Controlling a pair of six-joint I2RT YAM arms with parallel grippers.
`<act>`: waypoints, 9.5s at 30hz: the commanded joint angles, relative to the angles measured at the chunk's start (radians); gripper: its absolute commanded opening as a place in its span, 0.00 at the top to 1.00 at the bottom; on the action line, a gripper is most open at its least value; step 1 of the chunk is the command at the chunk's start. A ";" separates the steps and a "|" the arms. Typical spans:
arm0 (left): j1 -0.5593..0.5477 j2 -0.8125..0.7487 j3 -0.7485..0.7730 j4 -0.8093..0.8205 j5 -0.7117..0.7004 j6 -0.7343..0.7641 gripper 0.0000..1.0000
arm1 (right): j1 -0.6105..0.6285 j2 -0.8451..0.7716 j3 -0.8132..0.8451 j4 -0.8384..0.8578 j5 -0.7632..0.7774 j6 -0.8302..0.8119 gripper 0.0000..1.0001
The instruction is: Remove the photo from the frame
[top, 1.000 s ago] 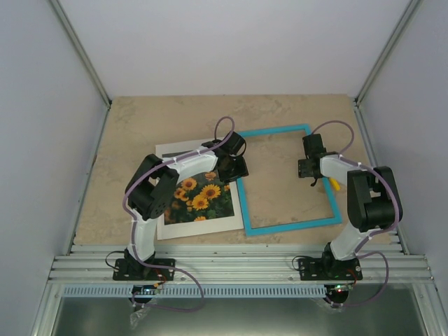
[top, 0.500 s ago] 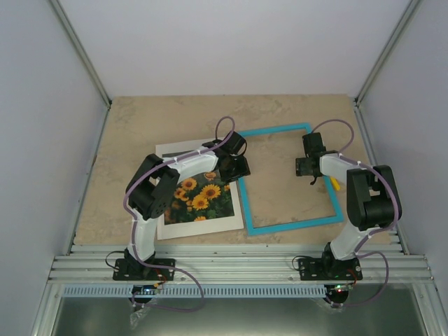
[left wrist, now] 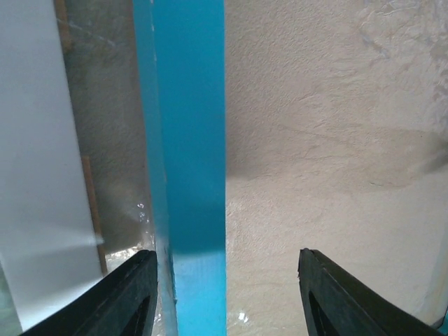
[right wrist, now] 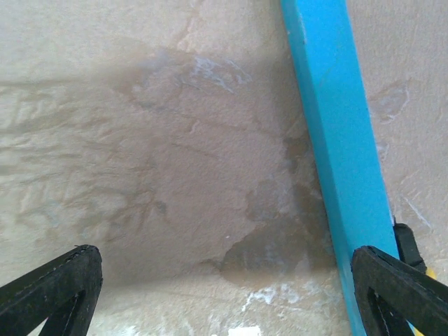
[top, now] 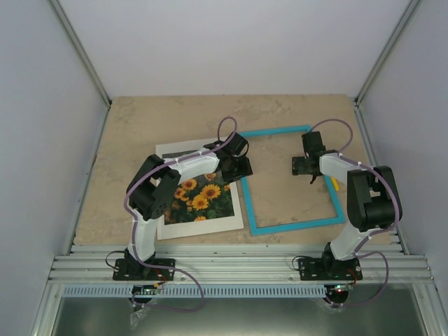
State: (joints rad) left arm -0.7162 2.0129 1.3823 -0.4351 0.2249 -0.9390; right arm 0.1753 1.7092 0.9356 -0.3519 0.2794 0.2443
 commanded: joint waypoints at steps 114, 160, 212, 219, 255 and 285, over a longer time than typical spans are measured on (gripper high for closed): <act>0.811 -0.569 -0.633 -0.096 -0.032 0.319 0.00 | 1.049 0.082 0.051 0.143 -0.146 -0.483 0.02; 0.810 -0.537 -0.658 -0.073 0.222 0.331 0.12 | 0.829 0.029 0.045 0.254 -0.076 -0.373 0.02; 0.643 -0.477 -0.582 -0.013 0.226 0.248 0.20 | 0.690 -0.096 -0.038 0.318 -0.102 -0.289 0.02; 0.639 -0.449 -0.559 -0.024 0.200 0.258 0.16 | 0.679 -0.096 -0.038 0.318 -0.116 -0.266 0.02; 0.663 -0.646 -0.693 -0.154 0.084 0.216 0.12 | 0.678 -0.148 -0.104 0.338 -0.202 -0.252 0.02; 0.605 -0.674 -0.738 -0.192 0.054 0.158 0.17 | 0.679 -0.133 -0.107 0.348 -0.206 -0.258 0.02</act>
State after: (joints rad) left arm -0.1013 1.3338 0.6537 -0.6292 0.2855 -0.7643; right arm 0.8585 1.5845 0.8371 -0.0288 0.0818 -0.0139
